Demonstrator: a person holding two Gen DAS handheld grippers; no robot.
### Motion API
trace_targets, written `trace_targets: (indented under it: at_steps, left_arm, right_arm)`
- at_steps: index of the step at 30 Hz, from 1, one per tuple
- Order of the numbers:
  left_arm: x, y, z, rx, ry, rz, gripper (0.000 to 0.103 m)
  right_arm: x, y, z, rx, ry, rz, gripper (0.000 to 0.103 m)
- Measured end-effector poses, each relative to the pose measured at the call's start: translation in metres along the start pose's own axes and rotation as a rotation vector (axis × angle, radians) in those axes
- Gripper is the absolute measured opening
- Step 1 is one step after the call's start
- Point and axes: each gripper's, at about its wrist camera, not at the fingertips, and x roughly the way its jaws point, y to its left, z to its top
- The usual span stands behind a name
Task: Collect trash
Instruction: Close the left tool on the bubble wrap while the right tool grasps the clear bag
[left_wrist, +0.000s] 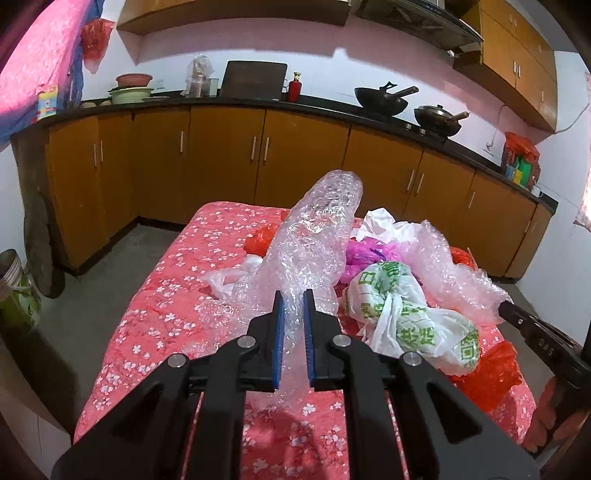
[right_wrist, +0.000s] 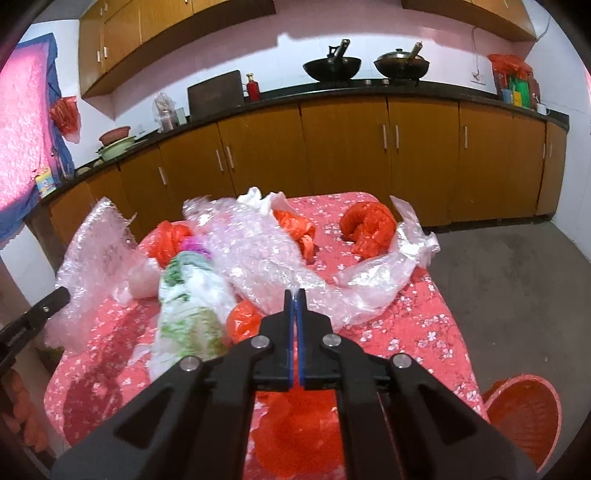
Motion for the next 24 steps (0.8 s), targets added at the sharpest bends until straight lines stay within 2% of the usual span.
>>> trace_targets:
  at_steps: [9, 12, 17, 24]
  left_arm:
    - [-0.008, 0.002, 0.003, -0.011, -0.029, 0.007, 0.01]
    - [-0.012, 0.002, 0.005, -0.009, -0.039, 0.011, 0.01]
    - [-0.018, -0.001, 0.01, -0.006, -0.062, 0.016, 0.01]
    - [-0.023, -0.015, 0.016, 0.005, -0.082, 0.004, 0.01]
  right_arm:
    - [-0.027, 0.021, 0.009, -0.046, -0.09, 0.062, 0.003]
    - [-0.035, 0.023, 0.014, -0.048, -0.123, 0.058, 0.003]
    - [-0.048, 0.009, 0.024, -0.033, -0.18, 0.001, 0.003]
    - [-0.071, -0.02, 0.034, -0.017, -0.273, -0.124, 0.003]
